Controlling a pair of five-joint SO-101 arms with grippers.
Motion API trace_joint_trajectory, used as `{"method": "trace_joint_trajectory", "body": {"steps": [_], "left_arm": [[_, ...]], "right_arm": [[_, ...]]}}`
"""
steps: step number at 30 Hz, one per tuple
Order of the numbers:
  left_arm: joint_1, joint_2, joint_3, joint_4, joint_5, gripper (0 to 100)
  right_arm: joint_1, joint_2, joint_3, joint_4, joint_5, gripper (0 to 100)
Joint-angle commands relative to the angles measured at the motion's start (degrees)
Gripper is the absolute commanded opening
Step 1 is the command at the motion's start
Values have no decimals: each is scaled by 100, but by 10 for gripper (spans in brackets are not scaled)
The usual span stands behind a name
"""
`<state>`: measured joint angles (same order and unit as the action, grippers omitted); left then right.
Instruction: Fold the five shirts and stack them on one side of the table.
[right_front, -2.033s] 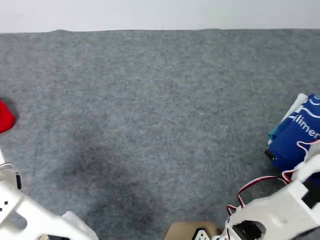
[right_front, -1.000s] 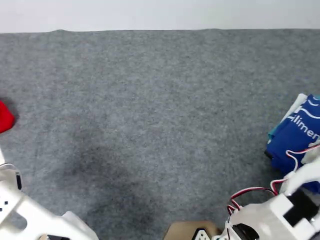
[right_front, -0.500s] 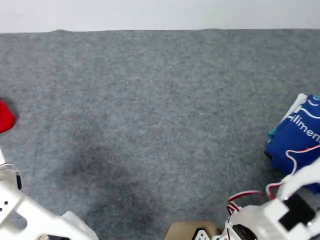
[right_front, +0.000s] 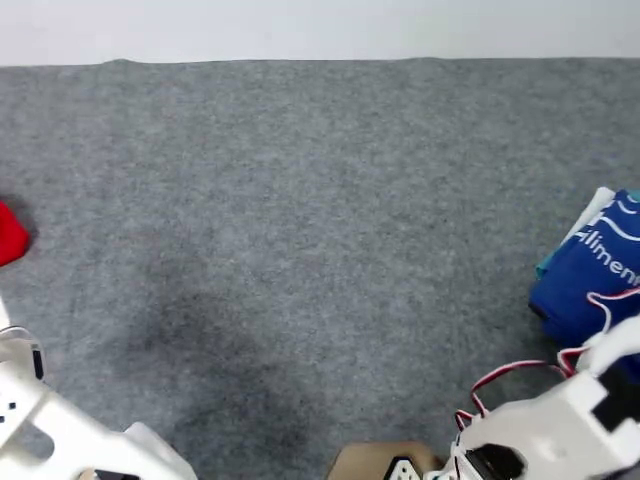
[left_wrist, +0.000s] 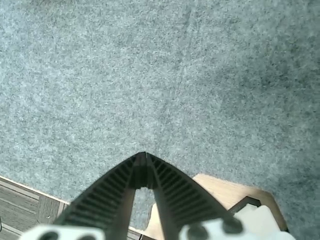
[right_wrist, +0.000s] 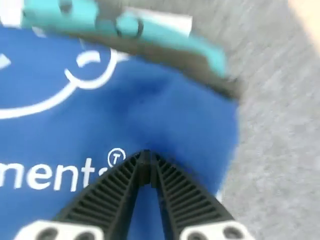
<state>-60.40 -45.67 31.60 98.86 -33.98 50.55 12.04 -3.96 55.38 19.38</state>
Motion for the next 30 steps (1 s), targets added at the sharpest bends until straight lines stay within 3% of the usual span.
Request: {"method": "trace_joint_trajectory", "body": {"steps": [1,8,18,22,30], "left_arm": [[26,-105,-224,70,-44,5],[35,-105,-224,62,-44,5],[35,-105,-224,44,-26,5],[44,-97,-224,9,0,5],[308,0,-409,-782,158,13]], "right_arm": [[4,-936,-492,242,18,9],[-347,-2009,-475,980,18,9],[-2141,-2501,-475,3521,-9,9],[-2536,-2501,-466,4356,-651,9],[-2686,-2527,-457,4708,-1011,9]]}}
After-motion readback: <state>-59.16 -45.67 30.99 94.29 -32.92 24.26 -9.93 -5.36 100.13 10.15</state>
